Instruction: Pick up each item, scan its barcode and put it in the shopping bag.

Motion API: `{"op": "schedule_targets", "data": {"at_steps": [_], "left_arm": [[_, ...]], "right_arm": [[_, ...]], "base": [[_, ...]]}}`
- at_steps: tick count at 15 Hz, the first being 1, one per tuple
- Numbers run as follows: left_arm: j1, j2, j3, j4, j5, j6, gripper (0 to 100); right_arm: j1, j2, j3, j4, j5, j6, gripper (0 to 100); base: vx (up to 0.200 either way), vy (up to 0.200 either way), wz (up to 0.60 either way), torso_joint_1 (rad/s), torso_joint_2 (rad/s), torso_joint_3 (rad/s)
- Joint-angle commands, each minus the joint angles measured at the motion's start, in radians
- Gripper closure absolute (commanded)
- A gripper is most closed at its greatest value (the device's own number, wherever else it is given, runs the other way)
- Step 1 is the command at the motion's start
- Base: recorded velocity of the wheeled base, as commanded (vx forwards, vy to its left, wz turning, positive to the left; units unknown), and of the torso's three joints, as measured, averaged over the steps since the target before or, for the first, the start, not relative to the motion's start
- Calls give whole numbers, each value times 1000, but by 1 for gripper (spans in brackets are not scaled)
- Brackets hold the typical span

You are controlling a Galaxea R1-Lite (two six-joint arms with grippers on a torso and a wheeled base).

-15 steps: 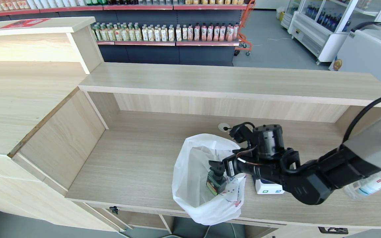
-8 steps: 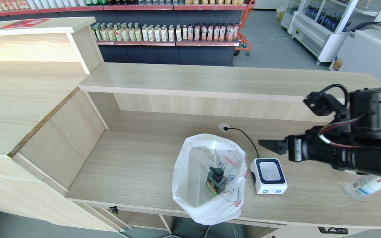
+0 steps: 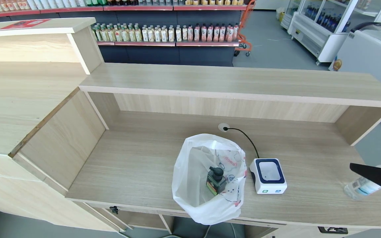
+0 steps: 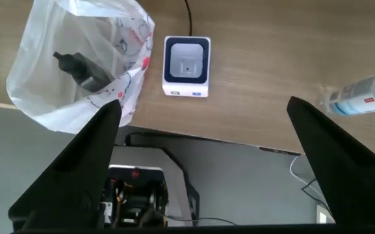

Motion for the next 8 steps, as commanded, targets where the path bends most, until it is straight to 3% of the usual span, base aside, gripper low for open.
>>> {"op": "schedule_targets", "data": {"at_steps": [1,7,8], "left_arm": [[0,0,0,0,0,0,0],[0,0,0,0,0,3,0],[0,0,0,0,0,2,0]], "right_arm": [[-3,-71,3,5,-1,0,0],[-68,-43,-6,19,9,2,0],[-68,-37,-9,19,11,2,0]], "base": [[-200,0,0,2,7,2],[-200,0,0,6,2,4],[-200,-200,0,7,2,2]]}}
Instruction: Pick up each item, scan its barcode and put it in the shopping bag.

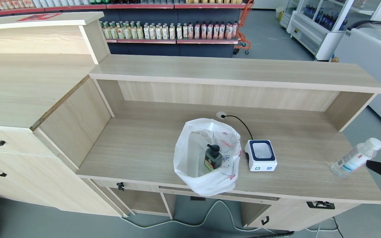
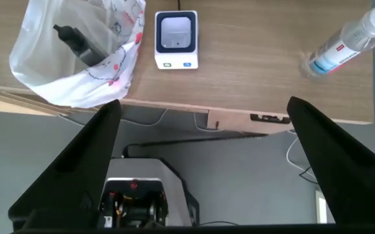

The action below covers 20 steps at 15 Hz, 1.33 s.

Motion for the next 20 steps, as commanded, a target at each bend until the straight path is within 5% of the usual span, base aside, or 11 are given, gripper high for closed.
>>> {"op": "schedule_targets", "data": {"at_steps": [1,20], "left_arm": [[0,0,0,0,0,-2,0],[0,0,0,-3,-2,17,0]], "right_arm": [[-4,22,-3,-2,1,0,0],[-64,67,66,-39,-1,10,0]], "base": [[0,0,0,0,0,0],[0,-179,0,3,3,3]]}}
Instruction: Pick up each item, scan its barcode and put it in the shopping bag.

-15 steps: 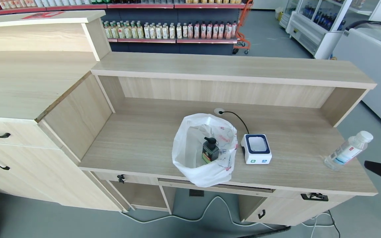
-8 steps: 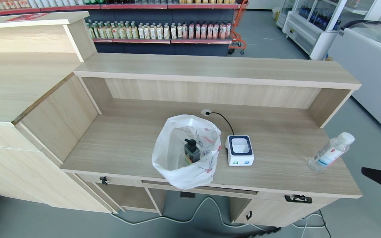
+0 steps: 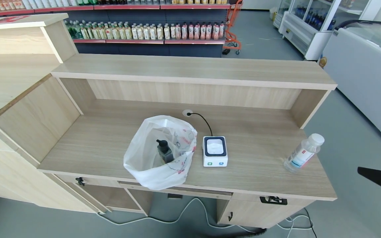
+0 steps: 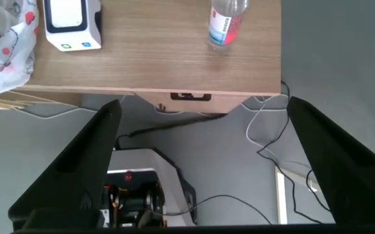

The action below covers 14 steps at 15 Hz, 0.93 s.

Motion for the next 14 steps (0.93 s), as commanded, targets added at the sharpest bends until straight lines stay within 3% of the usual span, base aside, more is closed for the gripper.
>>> {"op": "schedule_targets", "data": {"at_steps": [1,10,14], "left_arm": [[0,0,0,-1,0,0,0],[0,0,0,0,0,-9,0],[0,0,0,2,2,-17,0]], "right_arm": [[0,5,7,-1,0,0,0],[0,-21,51,-7,2,2,0],[2,-30,65,-7,3,2,0]], "base": [[0,-200,0,2,2,7],[0,-200,0,3,3,1],[0,0,0,0,0,0]]}}
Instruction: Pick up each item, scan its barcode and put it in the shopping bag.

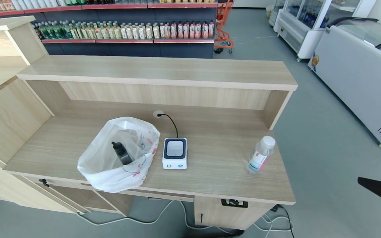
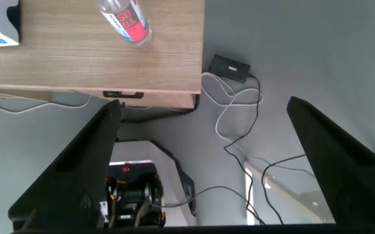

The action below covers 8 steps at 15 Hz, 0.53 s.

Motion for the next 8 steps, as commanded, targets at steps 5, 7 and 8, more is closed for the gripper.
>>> {"op": "schedule_targets", "data": {"at_steps": [5,7,8], "left_arm": [[0,0,0,0,1,0,0],[0,0,0,0,1,0,0],[0,0,0,0,1,-2,0]], "right_arm": [[1,-29,39,2,0,0,0],[1,-30,45,0,0,0,0],[1,-29,46,0,0,0,0]], "base": [[40,0,0,1,0,0],[200,0,0,-10,0,5],[200,0,0,-2,-17,2]]}}
